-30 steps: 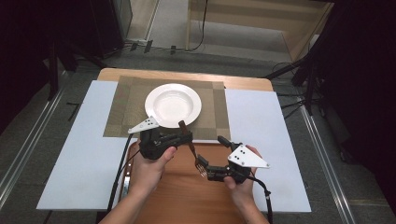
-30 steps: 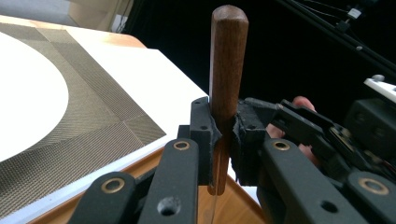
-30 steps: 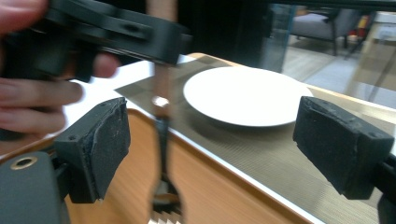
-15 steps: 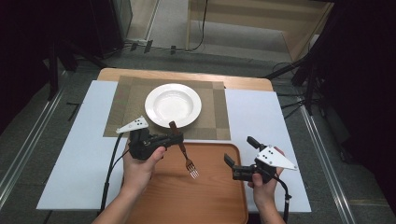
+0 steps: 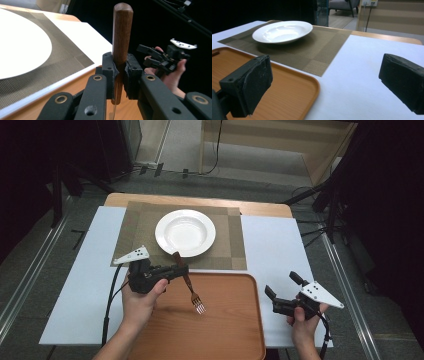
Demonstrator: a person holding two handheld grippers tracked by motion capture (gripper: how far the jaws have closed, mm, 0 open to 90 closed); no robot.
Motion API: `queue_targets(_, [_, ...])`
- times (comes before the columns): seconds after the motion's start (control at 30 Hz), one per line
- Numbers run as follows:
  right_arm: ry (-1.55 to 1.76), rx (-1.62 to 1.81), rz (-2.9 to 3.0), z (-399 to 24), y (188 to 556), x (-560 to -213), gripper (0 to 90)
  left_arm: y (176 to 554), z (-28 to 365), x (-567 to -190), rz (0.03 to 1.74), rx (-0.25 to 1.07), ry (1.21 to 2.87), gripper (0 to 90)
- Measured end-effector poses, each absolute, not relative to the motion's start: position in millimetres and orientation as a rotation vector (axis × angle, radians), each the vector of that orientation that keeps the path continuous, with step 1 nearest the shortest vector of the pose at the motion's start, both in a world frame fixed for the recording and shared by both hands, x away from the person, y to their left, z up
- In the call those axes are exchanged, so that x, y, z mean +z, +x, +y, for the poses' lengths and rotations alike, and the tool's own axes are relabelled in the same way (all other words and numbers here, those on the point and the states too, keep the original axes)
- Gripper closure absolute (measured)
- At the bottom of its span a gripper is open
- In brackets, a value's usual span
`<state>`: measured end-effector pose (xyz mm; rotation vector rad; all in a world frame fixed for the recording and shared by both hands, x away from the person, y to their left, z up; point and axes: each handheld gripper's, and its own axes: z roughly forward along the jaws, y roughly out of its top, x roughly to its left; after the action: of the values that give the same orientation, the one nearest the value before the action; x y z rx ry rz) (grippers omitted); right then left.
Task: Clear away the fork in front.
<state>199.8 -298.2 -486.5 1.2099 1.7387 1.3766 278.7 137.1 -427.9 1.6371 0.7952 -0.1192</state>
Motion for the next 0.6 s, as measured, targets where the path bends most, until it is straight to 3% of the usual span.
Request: queue_targets(0.6, [1.303, 1.343, 1.640, -347.0, 185.7, -497.6, 0.0, 267.6, 167.2, -429.9, 0.796, -0.143, 1.628, 79.7])
